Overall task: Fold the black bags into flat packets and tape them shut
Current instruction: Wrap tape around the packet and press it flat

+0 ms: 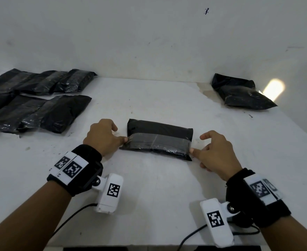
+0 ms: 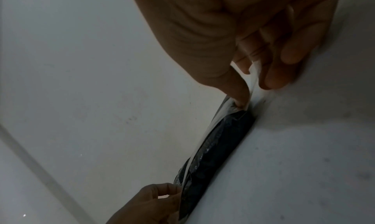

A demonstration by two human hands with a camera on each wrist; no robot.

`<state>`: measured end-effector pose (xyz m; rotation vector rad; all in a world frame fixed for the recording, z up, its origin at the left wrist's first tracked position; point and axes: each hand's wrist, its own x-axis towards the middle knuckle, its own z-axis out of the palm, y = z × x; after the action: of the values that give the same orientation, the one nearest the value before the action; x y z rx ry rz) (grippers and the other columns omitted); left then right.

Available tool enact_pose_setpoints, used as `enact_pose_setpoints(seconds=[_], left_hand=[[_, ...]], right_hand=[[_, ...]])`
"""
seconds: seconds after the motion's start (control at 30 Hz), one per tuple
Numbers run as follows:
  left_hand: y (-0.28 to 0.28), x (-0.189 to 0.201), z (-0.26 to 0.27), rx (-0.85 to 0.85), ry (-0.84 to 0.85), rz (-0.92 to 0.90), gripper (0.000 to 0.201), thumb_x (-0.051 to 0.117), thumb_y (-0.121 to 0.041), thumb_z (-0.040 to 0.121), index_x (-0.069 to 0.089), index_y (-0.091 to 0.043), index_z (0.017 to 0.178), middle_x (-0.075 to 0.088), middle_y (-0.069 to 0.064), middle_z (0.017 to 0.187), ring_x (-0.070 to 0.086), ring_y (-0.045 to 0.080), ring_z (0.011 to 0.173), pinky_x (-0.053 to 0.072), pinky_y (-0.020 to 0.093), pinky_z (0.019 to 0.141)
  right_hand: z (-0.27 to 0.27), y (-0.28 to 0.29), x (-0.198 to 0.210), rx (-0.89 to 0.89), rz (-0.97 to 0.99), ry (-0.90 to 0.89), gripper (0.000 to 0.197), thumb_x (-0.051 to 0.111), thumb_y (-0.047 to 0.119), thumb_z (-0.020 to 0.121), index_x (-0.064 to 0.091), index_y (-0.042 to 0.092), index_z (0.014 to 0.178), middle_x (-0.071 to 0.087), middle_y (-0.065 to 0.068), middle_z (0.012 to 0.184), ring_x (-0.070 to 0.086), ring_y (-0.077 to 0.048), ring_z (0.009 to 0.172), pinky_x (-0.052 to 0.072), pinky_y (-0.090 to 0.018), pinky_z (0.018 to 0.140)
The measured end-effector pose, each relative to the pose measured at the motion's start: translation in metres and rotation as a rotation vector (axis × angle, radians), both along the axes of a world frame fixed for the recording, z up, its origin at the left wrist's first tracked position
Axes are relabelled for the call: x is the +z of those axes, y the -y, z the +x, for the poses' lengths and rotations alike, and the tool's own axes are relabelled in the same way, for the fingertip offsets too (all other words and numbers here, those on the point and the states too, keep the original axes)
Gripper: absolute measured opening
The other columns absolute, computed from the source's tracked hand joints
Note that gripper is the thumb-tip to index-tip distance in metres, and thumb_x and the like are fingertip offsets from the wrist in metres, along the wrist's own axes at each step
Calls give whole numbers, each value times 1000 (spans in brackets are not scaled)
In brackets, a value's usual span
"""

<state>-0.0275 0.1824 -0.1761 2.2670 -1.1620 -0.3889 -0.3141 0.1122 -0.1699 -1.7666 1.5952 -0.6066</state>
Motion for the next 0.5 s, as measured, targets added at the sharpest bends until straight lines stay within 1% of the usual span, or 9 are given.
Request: enact_pose_setpoints(seconds=[0.07, 0.13, 0.2, 0.23, 0.3, 0.33, 0.37, 0.43, 0.5], left_hand=[[-1, 4, -1, -18, 1, -10, 42, 77, -37, 80, 58, -14, 109, 61, 9, 105, 56, 25, 100, 39, 31, 79], [-2, 10, -3, -24, -4, -61, 40, 71, -32, 87, 57, -11, 117, 58, 8, 107, 53, 24, 101, 38, 30, 81], [-3, 15, -3, -13, 29, -121, 43, 69, -30, 88, 54, -10, 123, 53, 13, 118, 51, 28, 111, 39, 34, 89], [-4, 17, -3, -9, 66, -149, 43, 69, -30, 88, 54, -12, 124, 51, 16, 123, 49, 32, 117, 38, 37, 93], [-6, 23, -7, -52, 152, -219, 35, 68, -26, 89, 58, -14, 120, 52, 15, 120, 48, 33, 117, 38, 37, 95], [-7, 26, -10, -112, 187, -263, 28, 68, -23, 89, 62, -14, 115, 55, 12, 115, 51, 31, 113, 38, 34, 92], [-7, 31, -15, -192, 213, -295, 22, 68, -21, 88, 65, -15, 109, 58, 9, 108, 53, 28, 107, 37, 31, 88], [-4, 37, -26, -383, 244, -310, 16, 71, -19, 85, 68, -15, 101, 59, 5, 101, 55, 25, 98, 38, 30, 84], [5, 40, -35, -573, 241, -237, 23, 70, -26, 86, 66, -17, 107, 58, 3, 106, 54, 24, 100, 42, 35, 88]], right_hand=[[-2, -1, 4, -4, 21, -5, 45, 80, 34, 77, 51, 25, 110, 67, -9, 92, 70, -22, 56, 58, -40, 63], [-7, -3, 8, -19, 59, 35, 45, 79, 29, 79, 51, 22, 114, 66, -8, 90, 69, -22, 57, 50, -29, 51], [-11, -5, 13, -24, 85, 49, 47, 79, 28, 80, 52, 20, 118, 66, -8, 88, 70, -22, 59, 48, -27, 47], [-14, -6, 15, -22, 84, 31, 48, 79, 30, 80, 51, 21, 119, 66, -6, 90, 70, -22, 63, 51, -29, 50], [-17, -8, 20, -2, 38, -107, 54, 78, 40, 79, 51, 26, 123, 64, -3, 105, 70, -25, 83, 57, -39, 69], [-17, -9, 23, 14, -1, -207, 57, 76, 45, 79, 50, 27, 126, 60, -3, 116, 66, -26, 96, 55, -42, 80], [-16, -11, 26, 30, -47, -289, 58, 74, 48, 80, 49, 28, 128, 54, -3, 124, 61, -27, 106, 50, -41, 86], [-10, -17, 33, 78, -165, -361, 54, 69, 46, 85, 48, 28, 131, 46, -3, 130, 55, -26, 113, 46, -39, 86], [2, -23, 39, 180, -318, -354, 42, 64, 37, 92, 51, 24, 130, 45, -1, 129, 51, -23, 115, 46, -38, 83]])
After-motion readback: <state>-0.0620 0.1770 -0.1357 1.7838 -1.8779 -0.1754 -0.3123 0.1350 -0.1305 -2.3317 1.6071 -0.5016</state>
